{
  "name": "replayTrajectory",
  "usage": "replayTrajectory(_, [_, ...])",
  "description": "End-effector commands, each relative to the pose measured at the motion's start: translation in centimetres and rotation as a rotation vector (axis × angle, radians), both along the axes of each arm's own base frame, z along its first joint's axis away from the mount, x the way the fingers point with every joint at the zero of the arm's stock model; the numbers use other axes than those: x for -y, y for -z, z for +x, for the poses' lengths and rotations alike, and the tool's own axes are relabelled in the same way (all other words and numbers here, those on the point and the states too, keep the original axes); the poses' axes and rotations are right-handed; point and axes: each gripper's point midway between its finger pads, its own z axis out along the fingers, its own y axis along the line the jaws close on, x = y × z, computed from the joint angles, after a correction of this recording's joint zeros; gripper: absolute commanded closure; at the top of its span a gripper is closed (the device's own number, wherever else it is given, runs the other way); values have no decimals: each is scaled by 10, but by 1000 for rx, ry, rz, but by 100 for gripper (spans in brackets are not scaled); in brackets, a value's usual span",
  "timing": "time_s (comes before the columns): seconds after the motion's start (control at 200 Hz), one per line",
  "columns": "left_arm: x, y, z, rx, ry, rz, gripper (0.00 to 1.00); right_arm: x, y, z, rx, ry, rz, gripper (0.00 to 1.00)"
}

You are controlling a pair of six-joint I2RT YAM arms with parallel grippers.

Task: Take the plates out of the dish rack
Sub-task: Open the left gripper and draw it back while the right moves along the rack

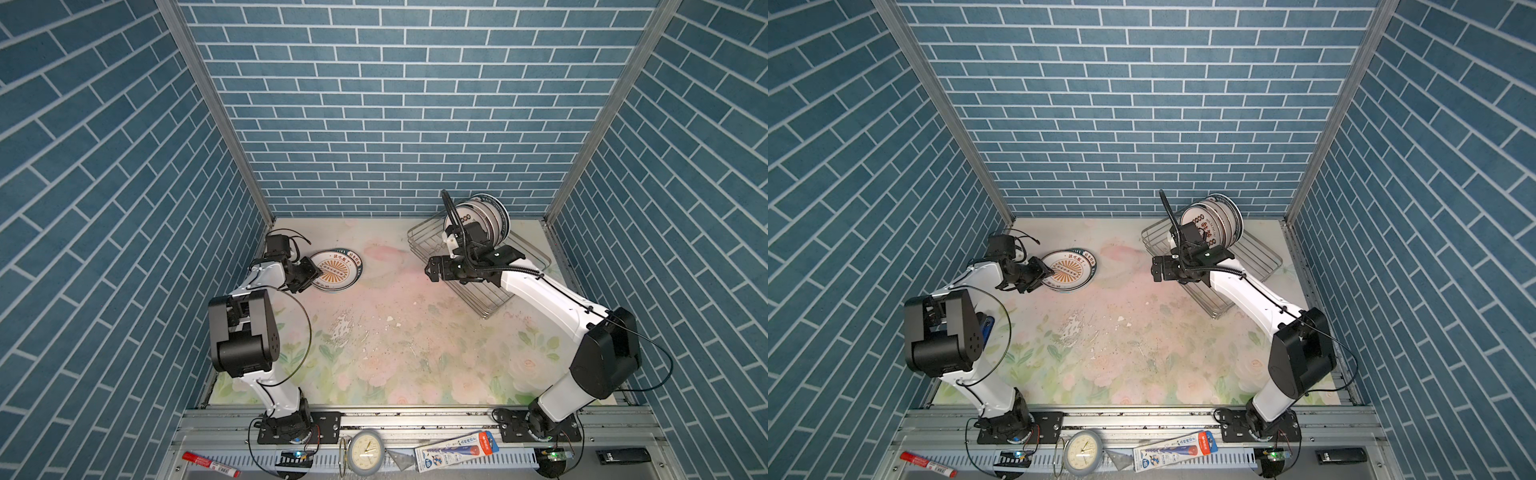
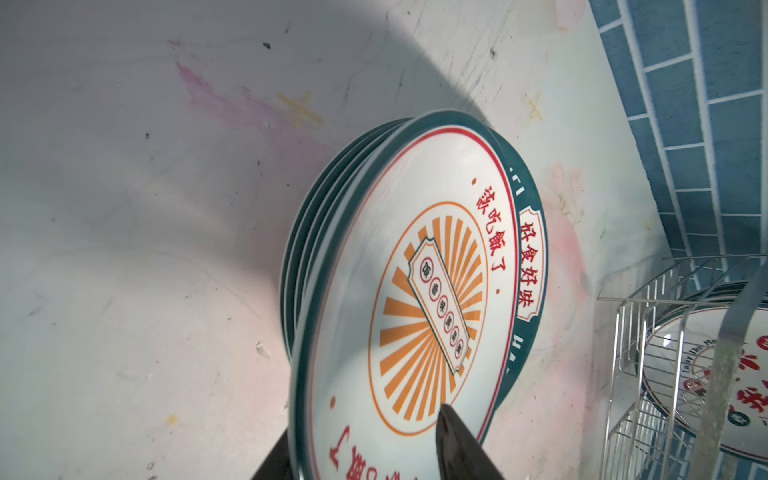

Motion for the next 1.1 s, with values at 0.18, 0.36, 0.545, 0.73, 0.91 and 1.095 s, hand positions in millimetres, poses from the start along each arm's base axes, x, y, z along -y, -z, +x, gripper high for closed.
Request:
replayTrajectory(0.18, [-2,19,-3,-99,52,80,48,3,-1,-5,3,-18,8,1])
replayTrajectory(0.36, [0,22,-1,-115,69,100,48,4,-2,-4,3,-19,11,1])
replayTrajectory(0.545, [0,25,3,-121,73,108,47,5,0,-4,-2,-20,6,1])
replayTrajectory(0.73, [4,29,6,-129,91,108,46,7,0,-5,-3,-18,10,1])
replayTrajectory(0.91, [7,25,10,-126,107,122,44,10,-1,-4,0,-22,3,1])
replayTrajectory(1.095, [9,23,12,-130,122,132,39,10,-2,-6,-2,-30,6,1])
